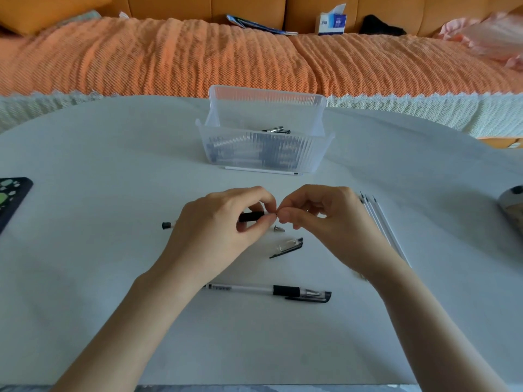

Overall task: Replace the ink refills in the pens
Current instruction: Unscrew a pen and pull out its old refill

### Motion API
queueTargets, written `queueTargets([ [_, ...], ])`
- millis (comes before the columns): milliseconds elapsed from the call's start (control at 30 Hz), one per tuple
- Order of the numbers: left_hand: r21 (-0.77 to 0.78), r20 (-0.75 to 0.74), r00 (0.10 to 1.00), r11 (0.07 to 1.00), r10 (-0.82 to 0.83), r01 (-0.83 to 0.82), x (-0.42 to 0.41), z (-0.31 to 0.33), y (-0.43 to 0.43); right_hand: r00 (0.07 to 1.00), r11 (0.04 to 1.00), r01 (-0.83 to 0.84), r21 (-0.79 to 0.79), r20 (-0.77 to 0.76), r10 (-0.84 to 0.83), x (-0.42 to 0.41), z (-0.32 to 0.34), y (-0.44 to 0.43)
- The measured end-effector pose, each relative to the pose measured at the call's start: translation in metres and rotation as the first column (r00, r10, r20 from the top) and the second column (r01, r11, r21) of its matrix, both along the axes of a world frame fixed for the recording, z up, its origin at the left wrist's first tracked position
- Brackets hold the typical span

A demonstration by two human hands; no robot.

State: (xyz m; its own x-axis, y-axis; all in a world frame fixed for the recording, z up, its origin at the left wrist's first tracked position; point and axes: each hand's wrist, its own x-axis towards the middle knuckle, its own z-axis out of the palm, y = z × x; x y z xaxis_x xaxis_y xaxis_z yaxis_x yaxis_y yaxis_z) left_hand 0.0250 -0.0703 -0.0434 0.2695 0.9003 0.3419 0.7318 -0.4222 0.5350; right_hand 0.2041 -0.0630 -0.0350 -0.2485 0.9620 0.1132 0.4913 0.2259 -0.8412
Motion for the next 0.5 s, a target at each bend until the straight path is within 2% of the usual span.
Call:
queueTargets([
  [167, -0.098, 0.079, 0.997, 0.995, -0.018, 0.026, 0.0020, 0.0009, 0.0004, 0.999, 0.998, 0.016, 0.055, 0.035, -0.018, -0.0005, 0.0023, -0.0009],
  [500, -0.295, 0.202, 0.979, 0.952, -0.022, 0.082, 0.0042, 0.0046, 0.0035, 0.991, 0.964, -0.012, 0.264, 0.129, -0.023, 0.0010, -0.0023, -0.0014],
])
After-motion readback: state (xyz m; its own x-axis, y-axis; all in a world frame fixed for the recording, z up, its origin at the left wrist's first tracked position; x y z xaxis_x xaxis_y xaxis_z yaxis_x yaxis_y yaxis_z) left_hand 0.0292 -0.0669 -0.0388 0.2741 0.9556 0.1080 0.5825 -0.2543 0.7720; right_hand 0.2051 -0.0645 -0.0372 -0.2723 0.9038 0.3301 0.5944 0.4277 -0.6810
